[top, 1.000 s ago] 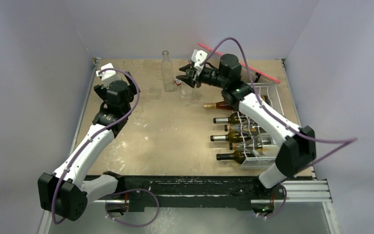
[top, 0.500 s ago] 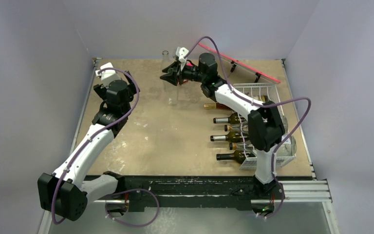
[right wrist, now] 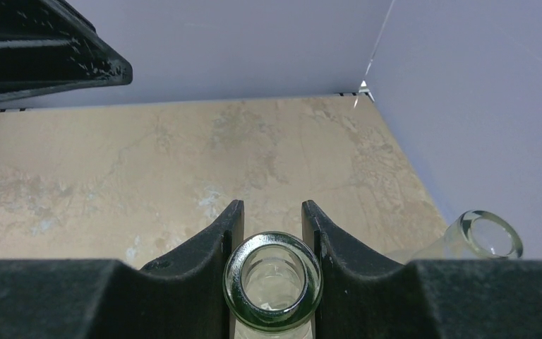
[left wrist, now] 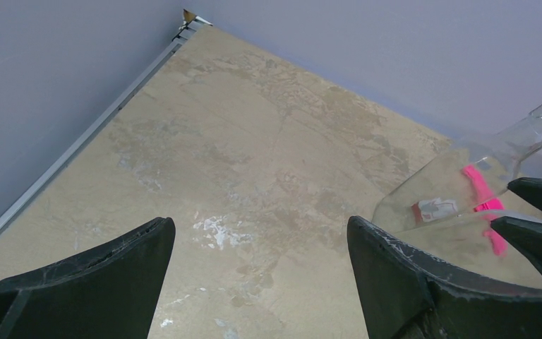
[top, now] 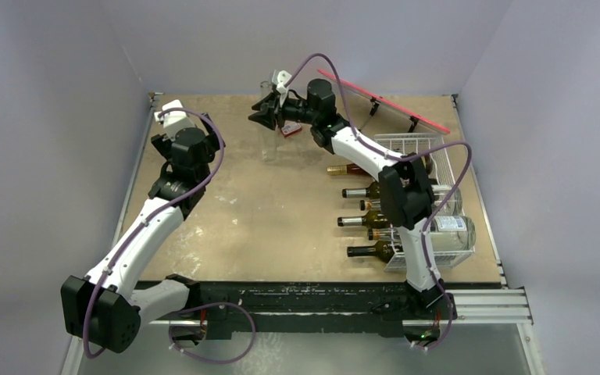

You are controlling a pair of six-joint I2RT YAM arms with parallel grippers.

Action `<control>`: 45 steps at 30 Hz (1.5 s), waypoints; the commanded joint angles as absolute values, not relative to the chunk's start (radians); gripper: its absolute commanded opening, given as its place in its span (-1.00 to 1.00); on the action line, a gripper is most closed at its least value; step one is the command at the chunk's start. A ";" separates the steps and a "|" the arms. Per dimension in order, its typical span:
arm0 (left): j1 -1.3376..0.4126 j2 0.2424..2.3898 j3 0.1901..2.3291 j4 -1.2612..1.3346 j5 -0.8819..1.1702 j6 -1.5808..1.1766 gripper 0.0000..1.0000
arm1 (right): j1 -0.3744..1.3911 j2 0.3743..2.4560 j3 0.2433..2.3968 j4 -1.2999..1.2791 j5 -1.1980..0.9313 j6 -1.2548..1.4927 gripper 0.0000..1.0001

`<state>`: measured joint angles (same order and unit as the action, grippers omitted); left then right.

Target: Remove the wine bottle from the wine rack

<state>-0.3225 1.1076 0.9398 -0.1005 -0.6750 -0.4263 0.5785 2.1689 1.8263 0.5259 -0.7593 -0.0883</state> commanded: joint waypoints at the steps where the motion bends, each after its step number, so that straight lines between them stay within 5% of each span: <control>1: -0.326 1.109 0.985 -0.095 -0.663 -0.421 0.82 | 0.580 2.160 1.902 0.621 -0.768 -0.072 -1.00; 16: -0.326 1.106 0.984 -0.095 -0.661 -0.424 0.82 | 0.580 2.206 1.915 0.582 -0.728 -0.102 -1.00; 24: -0.326 1.104 0.985 -0.095 -0.656 -0.428 0.81 | 0.581 2.174 1.887 0.565 -0.687 -0.115 -0.04; 28: -0.325 1.102 0.984 -0.095 -0.656 -0.428 0.82 | 0.583 2.169 1.914 0.519 -0.676 -0.124 0.28; 32: -0.326 1.099 0.984 -0.095 -0.658 -0.426 0.82 | 0.581 2.151 1.937 0.480 -0.680 -0.122 0.96; 45: -0.325 1.076 0.985 -0.094 -0.650 -0.432 0.82 | 0.594 1.815 1.699 0.345 -0.630 -0.183 1.00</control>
<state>-0.3225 1.1065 0.9409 -0.1219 -0.6575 -0.4267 0.5861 1.9972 1.7828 0.3691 -0.6647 -0.1291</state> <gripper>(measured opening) 0.910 0.998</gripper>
